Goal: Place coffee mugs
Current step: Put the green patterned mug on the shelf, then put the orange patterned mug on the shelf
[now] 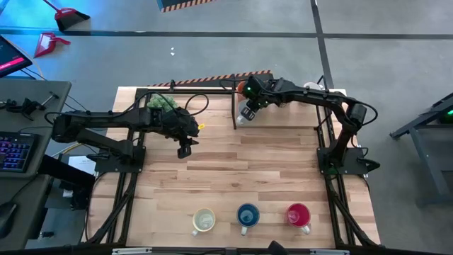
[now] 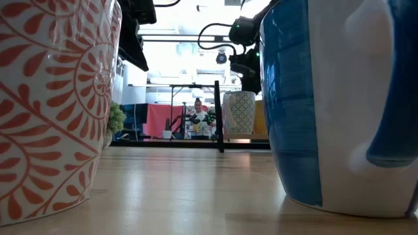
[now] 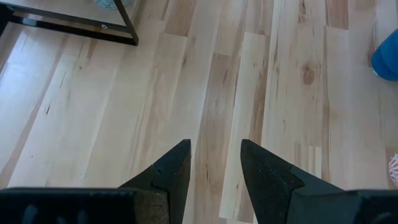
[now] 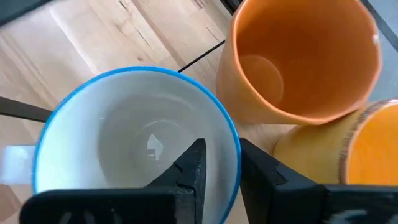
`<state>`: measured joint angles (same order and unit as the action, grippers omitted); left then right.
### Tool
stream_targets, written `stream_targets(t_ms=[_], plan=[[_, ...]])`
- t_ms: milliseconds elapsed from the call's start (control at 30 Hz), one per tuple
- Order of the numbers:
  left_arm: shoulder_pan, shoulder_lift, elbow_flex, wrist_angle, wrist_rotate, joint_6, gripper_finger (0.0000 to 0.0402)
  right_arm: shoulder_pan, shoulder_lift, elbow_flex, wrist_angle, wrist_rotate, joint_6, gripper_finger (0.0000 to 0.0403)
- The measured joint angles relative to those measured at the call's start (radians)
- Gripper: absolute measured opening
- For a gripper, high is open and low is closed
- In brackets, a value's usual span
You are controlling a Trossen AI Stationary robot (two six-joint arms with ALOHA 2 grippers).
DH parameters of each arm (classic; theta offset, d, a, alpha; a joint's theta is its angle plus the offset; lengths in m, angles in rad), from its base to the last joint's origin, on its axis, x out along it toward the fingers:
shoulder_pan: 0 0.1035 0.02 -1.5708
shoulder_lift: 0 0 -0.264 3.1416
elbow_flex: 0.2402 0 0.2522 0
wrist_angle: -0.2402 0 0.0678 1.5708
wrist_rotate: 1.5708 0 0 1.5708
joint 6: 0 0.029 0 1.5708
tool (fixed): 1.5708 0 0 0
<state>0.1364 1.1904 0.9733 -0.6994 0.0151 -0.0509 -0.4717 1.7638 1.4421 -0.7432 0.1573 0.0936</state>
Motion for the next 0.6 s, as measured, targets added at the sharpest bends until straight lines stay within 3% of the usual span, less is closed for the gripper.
stream_targets(t_ms=[267,467,600], plan=[[0.0,0.0,0.0,-0.003,0.0,0.0,0.0131,0.001,-0.002,0.182,-0.124,-0.009,-0.003,0.0065],[0.0,0.0,0.0,-0.013,0.0,0.0,0.0131,0.042,-0.003,0.382,-0.346,-0.109,0.039,0.0065],[0.0,0.0,0.0,-0.013,0.0,0.001,0.0131,0.093,-0.003,0.492,-0.498,-0.104,0.089,0.0062]])
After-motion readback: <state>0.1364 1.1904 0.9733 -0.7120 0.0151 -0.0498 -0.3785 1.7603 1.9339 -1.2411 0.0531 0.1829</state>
